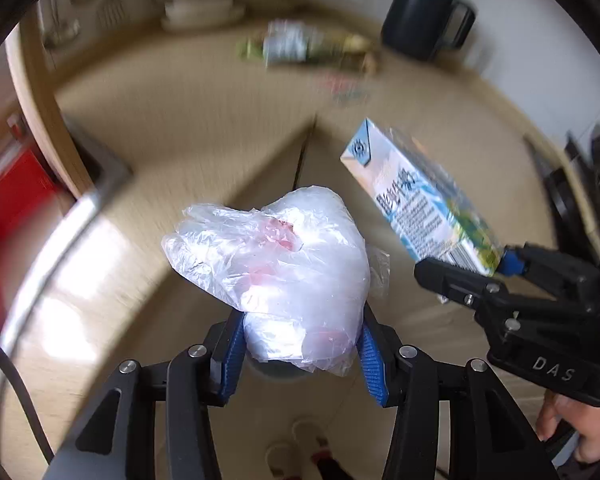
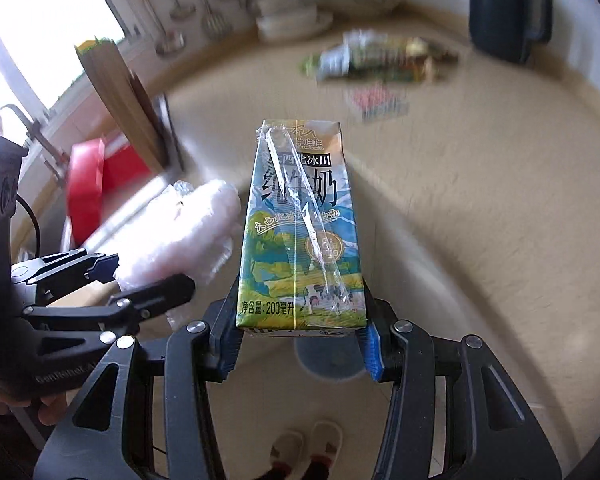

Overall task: Collect trash
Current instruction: 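Lower the bag and carton over the blue bin and open both grippers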

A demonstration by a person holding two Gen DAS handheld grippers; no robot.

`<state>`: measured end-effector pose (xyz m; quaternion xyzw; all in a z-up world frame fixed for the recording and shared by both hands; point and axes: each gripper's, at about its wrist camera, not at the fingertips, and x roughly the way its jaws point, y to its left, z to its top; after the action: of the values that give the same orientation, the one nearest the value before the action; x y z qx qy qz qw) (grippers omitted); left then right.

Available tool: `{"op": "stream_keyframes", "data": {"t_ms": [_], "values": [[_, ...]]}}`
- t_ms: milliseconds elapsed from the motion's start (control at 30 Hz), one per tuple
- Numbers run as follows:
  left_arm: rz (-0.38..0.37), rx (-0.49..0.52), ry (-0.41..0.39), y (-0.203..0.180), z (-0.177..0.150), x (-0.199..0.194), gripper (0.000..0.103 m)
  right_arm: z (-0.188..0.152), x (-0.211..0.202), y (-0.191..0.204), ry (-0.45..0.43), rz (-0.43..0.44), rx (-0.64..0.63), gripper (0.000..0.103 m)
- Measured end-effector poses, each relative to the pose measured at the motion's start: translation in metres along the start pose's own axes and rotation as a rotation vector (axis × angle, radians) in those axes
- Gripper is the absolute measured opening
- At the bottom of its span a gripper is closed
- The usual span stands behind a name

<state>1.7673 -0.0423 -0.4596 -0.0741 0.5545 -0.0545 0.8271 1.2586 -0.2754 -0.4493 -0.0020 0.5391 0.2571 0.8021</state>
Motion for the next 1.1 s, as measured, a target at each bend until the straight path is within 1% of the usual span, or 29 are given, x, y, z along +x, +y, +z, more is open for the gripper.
{"op": "stream_keyframes", "data": {"t_ms": [100,167,200,233,400,467,600,633,700,733,867,900,967,1100], "values": [[0.004,-0.011,0.065,0.004,-0.009,0.042,0.046,-0.016,0.044,-0.014,0.074,0.004,-0.001,0.046],[0.001,-0.02,0.107,0.004,-0.016,0.067,0.046,-0.028,0.067,-0.021,0.111,-0.003,-0.005,0.046],[0.01,-0.022,0.115,-0.001,-0.017,0.075,0.046,-0.034,0.079,-0.026,0.134,-0.003,-0.003,0.046],[0.012,-0.022,0.132,0.003,-0.021,0.088,0.046,-0.038,0.088,-0.029,0.15,-0.004,0.003,0.046],[0.011,-0.02,0.18,0.005,-0.031,0.125,0.047,-0.057,0.13,-0.045,0.227,-0.016,0.003,0.046],[0.037,-0.013,0.194,0.008,-0.035,0.136,0.049,-0.063,0.144,-0.052,0.255,-0.01,0.016,0.046],[0.056,-0.017,0.222,0.016,-0.041,0.153,0.053,-0.067,0.161,-0.06,0.281,0.0,0.029,0.046],[0.07,-0.018,0.21,0.019,-0.042,0.155,0.054,-0.067,0.166,-0.062,0.29,0.004,0.032,0.046],[0.068,-0.027,0.213,0.023,-0.045,0.159,0.058,-0.067,0.172,-0.065,0.299,0.01,0.038,0.046],[0.078,-0.023,0.193,0.025,-0.047,0.16,0.058,-0.068,0.176,-0.067,0.304,0.014,0.04,0.046],[0.06,-0.033,0.195,0.026,-0.049,0.164,0.058,-0.072,0.183,-0.071,0.305,0.021,0.056,0.047],[0.057,-0.039,0.194,0.016,-0.048,0.17,0.058,-0.072,0.185,-0.072,0.309,0.02,0.061,0.046],[0.053,-0.022,0.177,0.014,-0.046,0.173,0.058,-0.072,0.187,-0.074,0.306,0.02,0.066,0.046],[0.054,-0.012,0.174,0.017,-0.04,0.167,0.059,-0.07,0.192,-0.074,0.308,0.029,0.066,0.047]]}}
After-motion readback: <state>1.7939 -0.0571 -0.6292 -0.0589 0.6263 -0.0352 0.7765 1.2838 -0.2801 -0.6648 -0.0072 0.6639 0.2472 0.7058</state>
